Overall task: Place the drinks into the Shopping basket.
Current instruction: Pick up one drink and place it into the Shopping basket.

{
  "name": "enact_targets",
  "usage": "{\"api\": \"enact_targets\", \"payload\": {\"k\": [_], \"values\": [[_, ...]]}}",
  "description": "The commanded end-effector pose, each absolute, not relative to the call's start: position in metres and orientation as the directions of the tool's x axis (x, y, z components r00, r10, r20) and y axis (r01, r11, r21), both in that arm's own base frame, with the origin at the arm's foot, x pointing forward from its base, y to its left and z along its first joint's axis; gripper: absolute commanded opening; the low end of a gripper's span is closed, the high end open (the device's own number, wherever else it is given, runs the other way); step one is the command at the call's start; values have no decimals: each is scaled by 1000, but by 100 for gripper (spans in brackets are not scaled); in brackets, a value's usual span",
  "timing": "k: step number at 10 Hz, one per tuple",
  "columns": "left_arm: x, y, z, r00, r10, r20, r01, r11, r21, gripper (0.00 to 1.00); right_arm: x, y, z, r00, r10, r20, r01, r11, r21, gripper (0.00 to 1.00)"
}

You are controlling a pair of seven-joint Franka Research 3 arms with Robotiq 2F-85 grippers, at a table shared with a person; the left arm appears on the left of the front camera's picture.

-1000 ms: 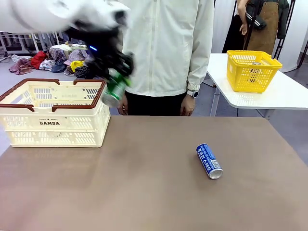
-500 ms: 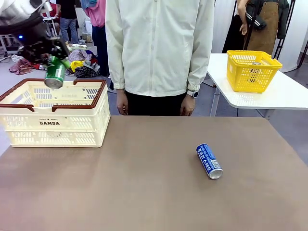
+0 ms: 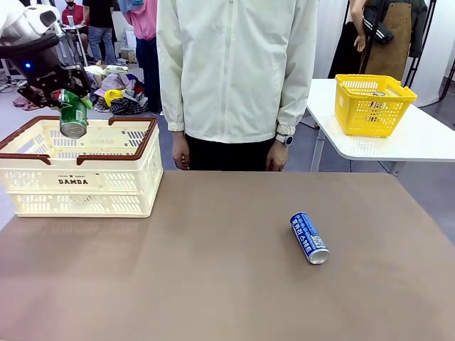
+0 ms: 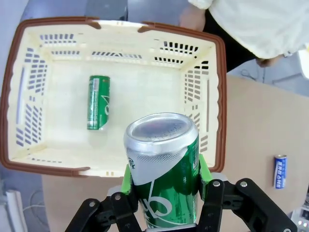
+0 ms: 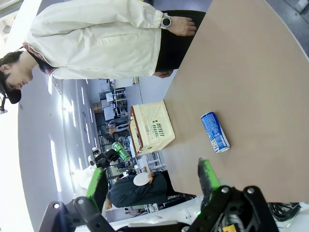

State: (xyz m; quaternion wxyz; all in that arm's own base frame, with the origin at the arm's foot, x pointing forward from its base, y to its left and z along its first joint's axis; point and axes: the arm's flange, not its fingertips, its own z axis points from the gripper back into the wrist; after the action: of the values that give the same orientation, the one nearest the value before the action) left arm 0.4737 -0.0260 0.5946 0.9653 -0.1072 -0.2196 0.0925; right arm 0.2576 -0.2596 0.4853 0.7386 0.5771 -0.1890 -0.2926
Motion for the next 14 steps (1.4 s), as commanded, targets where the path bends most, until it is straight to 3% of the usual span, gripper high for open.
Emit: {"api": "enact_targets", "payload": {"k": [1,2,4,7,9,14], "values": [[474,-15,594,875,197,442,-100,967,-233,0,258,-261,487,767,-641,-34,190,176,966,100],[474,-26,595,886,226,404,-131,960,-247,0,258,-261,487,767,-641,-34,190,176,966,100],[525,-26,578,926,15,376,64,978,-197,0,258,-261,487,767,-641,-34,190,176,966,100],[566,-17,533,937,-35,348,99,981,-168,0,258,-261,487,767,-641,-34,190,176,966,100],[579,-22,503,966,-43,255,94,976,-195,0,258,-261,487,767,-641,-34,190,176,966,100],[599,-29,441,982,-82,170,113,977,-180,0,258,-261,487,767,-641,-34,190,176,966,100]]}}
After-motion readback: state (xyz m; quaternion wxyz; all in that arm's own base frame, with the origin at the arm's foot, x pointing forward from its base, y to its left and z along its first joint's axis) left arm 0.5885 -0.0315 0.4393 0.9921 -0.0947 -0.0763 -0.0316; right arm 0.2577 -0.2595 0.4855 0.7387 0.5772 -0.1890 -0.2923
